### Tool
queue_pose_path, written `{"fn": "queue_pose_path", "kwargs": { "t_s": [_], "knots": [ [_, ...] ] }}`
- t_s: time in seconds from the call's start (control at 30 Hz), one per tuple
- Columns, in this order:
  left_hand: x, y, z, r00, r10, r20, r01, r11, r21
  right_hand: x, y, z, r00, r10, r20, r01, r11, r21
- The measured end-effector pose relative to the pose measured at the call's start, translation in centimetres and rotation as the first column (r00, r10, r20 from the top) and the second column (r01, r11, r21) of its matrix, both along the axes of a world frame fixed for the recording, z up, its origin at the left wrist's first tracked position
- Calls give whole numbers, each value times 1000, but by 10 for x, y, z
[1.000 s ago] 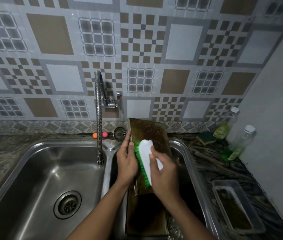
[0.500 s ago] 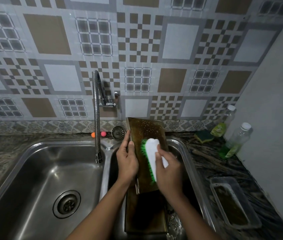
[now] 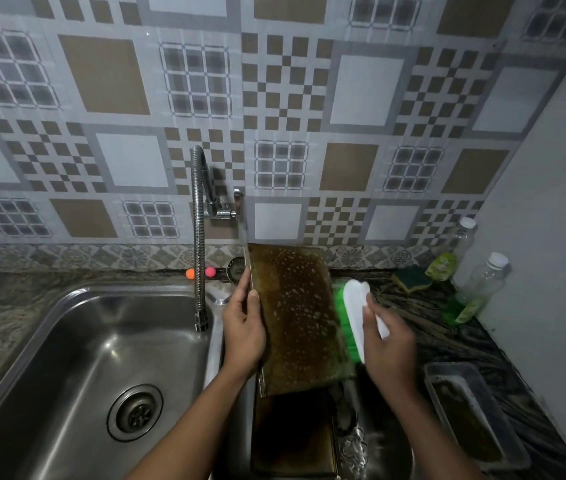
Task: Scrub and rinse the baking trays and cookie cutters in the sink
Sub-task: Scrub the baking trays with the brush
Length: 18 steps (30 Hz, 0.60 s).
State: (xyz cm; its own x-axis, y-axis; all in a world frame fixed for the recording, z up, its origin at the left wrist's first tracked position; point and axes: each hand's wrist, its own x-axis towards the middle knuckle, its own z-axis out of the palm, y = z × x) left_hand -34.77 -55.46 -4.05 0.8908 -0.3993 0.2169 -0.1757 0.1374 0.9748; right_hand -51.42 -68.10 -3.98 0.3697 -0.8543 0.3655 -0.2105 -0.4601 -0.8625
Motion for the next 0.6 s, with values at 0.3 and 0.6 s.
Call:
{"fn": "queue_pose_path", "kwargs": {
  "t_s": [0.3,0.6],
  "knots": [
    [-24,-9,9,985,-162,66,160,986,34,71,-19,49,991,9,-134,-3,999,46],
    [-6,-9,2,994,-104,-17,104,995,-8,57,53,22,967,256,13,-255,965,-57]
  ]
}}
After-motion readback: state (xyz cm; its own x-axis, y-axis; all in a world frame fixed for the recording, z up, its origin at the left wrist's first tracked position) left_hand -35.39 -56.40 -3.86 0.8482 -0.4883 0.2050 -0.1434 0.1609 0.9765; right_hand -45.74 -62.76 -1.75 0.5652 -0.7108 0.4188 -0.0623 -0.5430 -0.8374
